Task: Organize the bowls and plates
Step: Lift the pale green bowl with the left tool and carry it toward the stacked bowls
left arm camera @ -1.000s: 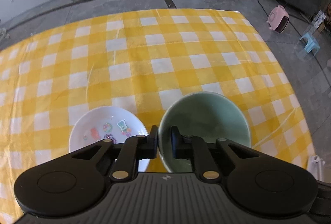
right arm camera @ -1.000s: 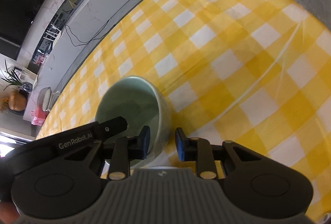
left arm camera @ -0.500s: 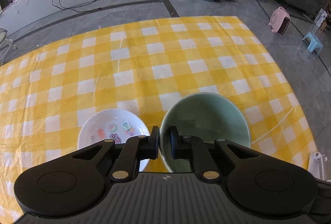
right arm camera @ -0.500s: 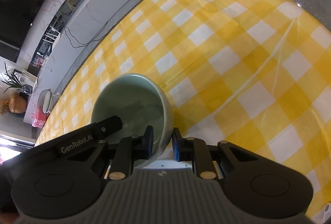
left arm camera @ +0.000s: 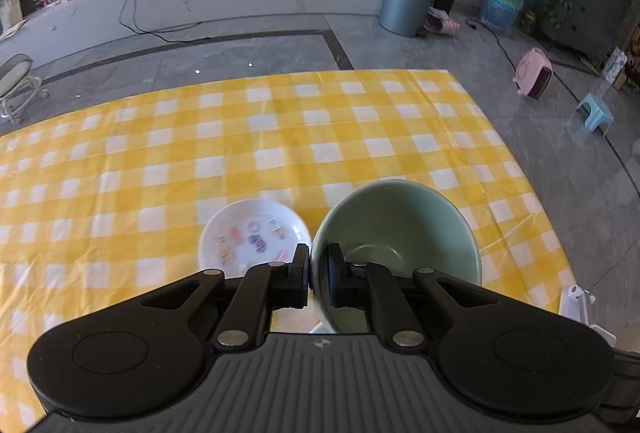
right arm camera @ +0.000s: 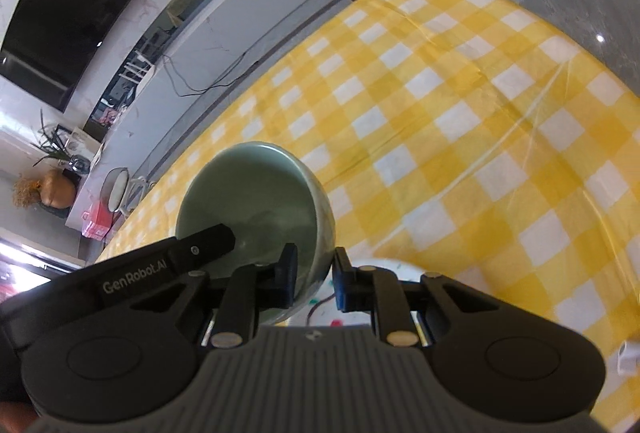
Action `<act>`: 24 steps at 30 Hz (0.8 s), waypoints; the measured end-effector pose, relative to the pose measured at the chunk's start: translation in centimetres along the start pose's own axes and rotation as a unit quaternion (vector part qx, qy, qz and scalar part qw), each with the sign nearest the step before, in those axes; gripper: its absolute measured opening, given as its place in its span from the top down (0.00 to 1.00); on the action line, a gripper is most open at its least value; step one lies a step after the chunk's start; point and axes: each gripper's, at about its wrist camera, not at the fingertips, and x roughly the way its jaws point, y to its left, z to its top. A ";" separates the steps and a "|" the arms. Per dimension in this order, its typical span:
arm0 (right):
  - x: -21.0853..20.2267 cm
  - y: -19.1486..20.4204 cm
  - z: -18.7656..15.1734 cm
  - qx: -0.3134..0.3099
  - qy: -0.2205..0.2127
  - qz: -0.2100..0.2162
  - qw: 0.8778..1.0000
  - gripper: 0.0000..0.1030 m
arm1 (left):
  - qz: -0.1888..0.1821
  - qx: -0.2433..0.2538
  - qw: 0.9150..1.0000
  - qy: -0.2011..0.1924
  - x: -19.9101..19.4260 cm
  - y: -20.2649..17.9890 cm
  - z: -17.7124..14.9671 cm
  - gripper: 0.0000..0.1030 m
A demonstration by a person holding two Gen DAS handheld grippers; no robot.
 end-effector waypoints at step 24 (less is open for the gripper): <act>-8.4 10.5 -11.2 -0.114 0.010 0.042 0.992 0.84 | 0.006 -0.107 0.992 -0.062 -13.6 8.3 -7.9 0.92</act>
